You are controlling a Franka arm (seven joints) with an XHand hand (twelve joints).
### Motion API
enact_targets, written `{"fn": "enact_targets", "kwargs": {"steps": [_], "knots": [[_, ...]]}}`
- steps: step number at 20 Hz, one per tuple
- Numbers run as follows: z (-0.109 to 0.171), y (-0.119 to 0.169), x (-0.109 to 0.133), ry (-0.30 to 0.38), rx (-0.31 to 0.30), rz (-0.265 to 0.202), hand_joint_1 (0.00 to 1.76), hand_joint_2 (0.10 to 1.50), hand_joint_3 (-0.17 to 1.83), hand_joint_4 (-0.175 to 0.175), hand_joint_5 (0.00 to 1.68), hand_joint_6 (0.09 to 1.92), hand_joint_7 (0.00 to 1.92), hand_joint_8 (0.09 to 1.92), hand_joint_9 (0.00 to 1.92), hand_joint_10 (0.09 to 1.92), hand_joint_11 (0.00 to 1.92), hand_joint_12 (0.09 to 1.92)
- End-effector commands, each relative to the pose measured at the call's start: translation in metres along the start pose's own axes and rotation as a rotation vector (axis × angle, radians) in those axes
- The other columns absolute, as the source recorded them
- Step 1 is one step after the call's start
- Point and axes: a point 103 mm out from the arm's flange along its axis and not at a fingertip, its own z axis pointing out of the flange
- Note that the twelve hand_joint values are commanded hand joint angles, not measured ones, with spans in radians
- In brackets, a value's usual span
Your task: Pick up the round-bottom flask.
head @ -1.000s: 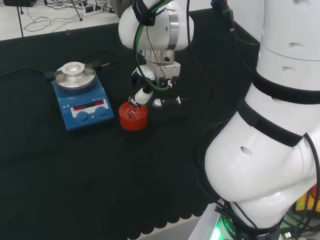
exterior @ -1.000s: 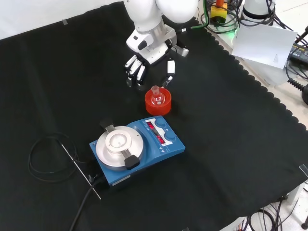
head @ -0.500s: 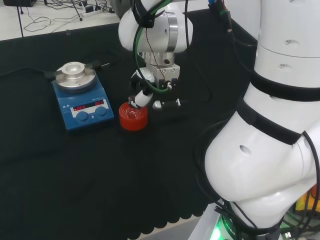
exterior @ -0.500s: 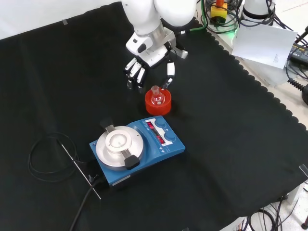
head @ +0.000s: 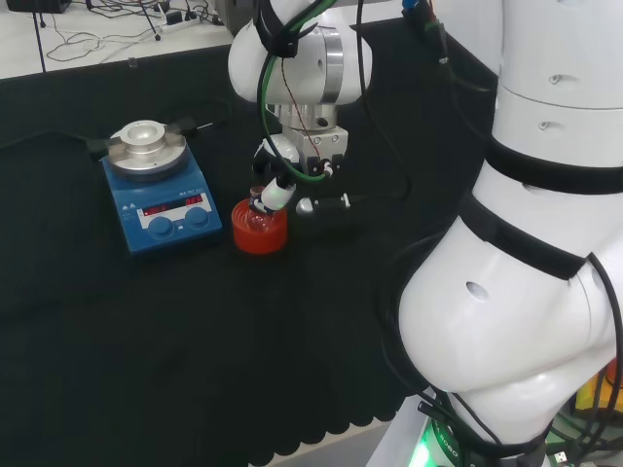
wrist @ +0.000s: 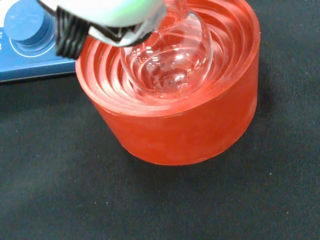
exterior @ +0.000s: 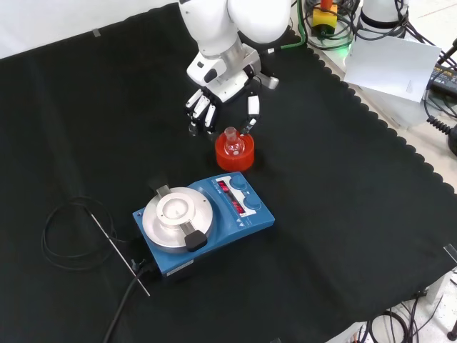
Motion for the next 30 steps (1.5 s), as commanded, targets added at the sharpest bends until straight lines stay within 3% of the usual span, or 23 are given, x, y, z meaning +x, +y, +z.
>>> {"fn": "enact_targets", "kwargs": {"steps": [1, 14, 24, 26, 27, 30], "knots": [[0.002, 0.001, -0.001, 0.001, 0.003, -0.005, 0.95, 0.58, 0.71, -0.055, 0.8, 0.7, 0.26, 0.65, 0.48, 0.65, 0.16, 1.39], [0.005, 0.002, 0.0, 0.002, 0.007, -0.016, 0.95, 0.58, 0.7, -0.066, 0.85, 0.73, 0.27, 0.65, 0.49, 0.65, 0.18, 1.39], [0.002, 0.005, 0.005, -0.014, -0.003, -0.025, 0.96, 0.62, 0.69, -0.091, 0.99, 0.74, 0.3, 0.66, 0.53, 0.65, 0.2, 1.38], [0.002, 0.006, 0.007, -0.034, -0.011, -0.02, 1.03, 0.76, 0.51, 0.082, 1.08, 0.8, 0.31, 0.67, 0.54, 0.64, 0.21, 1.38], [0.001, 0.006, 0.008, -0.046, -0.014, -0.016, 1.06, 0.79, 0.47, 0.114, 1.12, 0.8, 0.32, 0.66, 0.55, 0.64, 0.23, 1.38], [-0.002, 0.006, 0.009, -0.064, -0.013, -0.006, 1.11, 0.72, 0.61, 0.096, 1.17, 0.82, 0.37, 0.65, 0.61, 0.6, 0.28, 1.36]]}}
